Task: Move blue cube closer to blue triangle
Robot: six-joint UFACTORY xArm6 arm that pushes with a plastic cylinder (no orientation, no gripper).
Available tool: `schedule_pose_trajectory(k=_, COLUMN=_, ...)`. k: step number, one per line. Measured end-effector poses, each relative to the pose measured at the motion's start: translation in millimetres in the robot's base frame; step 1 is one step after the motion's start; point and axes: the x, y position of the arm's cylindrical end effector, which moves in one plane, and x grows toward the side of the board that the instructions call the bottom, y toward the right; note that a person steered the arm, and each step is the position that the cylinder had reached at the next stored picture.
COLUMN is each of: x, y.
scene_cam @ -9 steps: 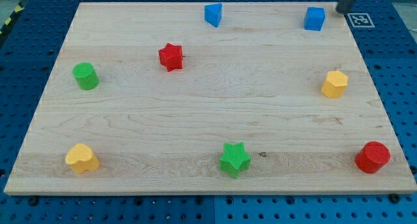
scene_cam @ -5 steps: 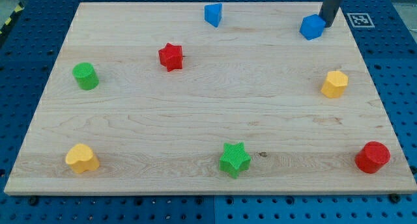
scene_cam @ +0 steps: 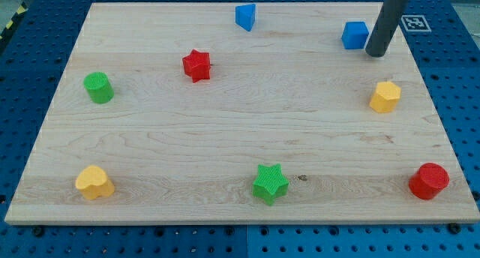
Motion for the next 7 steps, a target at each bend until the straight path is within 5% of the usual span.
schedule_pose_trajectory(k=2, x=5.3, y=8.4)
schedule_pose_trajectory(k=4, x=-49.1, y=27.0)
schedule_pose_trajectory(k=7, x=-0.1, y=-66.0)
